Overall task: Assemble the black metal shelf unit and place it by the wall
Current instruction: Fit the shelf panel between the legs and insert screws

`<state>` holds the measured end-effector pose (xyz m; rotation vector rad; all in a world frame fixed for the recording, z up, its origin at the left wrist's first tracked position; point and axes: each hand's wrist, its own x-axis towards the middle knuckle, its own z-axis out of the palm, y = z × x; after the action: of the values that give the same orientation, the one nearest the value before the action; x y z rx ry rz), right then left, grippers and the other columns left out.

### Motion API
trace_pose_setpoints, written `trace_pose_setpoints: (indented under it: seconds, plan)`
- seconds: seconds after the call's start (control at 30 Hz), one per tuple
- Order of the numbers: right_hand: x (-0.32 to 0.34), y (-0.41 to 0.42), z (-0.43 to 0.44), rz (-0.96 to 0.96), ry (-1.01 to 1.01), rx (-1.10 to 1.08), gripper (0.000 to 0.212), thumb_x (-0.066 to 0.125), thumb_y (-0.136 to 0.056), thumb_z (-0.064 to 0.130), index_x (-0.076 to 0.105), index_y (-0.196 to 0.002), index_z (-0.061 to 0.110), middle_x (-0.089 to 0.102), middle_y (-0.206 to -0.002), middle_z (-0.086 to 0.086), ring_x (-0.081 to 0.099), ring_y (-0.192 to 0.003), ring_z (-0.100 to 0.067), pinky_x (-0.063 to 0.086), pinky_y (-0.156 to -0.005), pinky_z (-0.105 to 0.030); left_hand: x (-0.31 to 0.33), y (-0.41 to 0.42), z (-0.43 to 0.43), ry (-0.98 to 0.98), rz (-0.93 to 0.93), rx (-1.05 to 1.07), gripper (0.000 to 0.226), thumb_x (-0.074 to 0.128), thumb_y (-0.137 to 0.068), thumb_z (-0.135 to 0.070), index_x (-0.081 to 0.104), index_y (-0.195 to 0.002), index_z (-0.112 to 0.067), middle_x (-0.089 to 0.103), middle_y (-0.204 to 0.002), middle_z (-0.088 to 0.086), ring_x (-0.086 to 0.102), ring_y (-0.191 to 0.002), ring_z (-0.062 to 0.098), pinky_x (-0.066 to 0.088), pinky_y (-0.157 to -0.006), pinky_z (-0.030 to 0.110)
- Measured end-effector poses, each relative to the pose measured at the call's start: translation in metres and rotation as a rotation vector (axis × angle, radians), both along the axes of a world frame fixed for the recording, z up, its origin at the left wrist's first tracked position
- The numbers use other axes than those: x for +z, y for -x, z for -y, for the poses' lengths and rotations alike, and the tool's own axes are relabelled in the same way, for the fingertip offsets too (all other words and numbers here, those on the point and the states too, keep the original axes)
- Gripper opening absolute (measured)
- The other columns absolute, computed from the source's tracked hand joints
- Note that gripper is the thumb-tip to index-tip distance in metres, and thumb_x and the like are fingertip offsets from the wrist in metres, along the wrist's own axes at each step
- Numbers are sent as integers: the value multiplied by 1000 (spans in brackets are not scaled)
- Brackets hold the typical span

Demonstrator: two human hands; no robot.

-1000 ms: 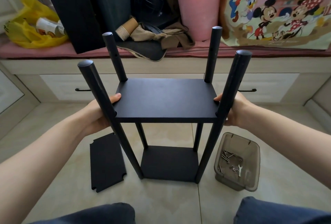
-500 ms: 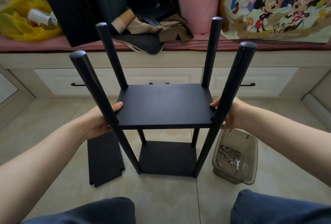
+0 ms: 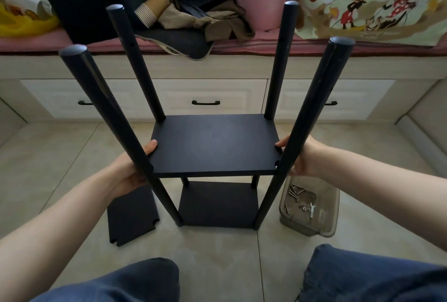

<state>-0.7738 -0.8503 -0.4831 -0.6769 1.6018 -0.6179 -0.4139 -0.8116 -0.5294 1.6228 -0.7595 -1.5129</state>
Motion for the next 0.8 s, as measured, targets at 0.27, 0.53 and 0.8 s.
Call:
trace_pose_setpoints:
  seconds: [0.27, 0.53, 0.8]
  plan:
    - [-2, 0, 0, 41, -50, 2, 19, 44, -99, 14, 58, -88, 9, 57, -99, -16, 56, -88, -36, 32, -102, -72, -3, 2, -1, 18, 18, -3, 73, 69, -76, -54, 59, -132, -8, 64, -120, 16, 63, -96, 30, 53, -80, 41]
    - [-6, 1, -2, 113, -44, -24, 24, 35, -102, 13, 58, -98, 6, 54, -98, -17, 53, -86, -40, 23, -102, -80, -2, 12, -4, 53, -36, 50, 46, 63, -88, -47, 64, -120, -14, 75, -94, 2, 72, -77, 18, 50, -72, 35]
    - [-6, -1, -2, 135, -44, -48, 24, 34, -102, 15, 54, -90, 8, 51, -96, -17, 51, -83, -40, 22, -104, -79, 3, 13, -7, 38, 4, 70, 36, 55, -100, -42, 65, -119, -13, 71, -105, 6, 68, -86, 20, 49, -72, 34]
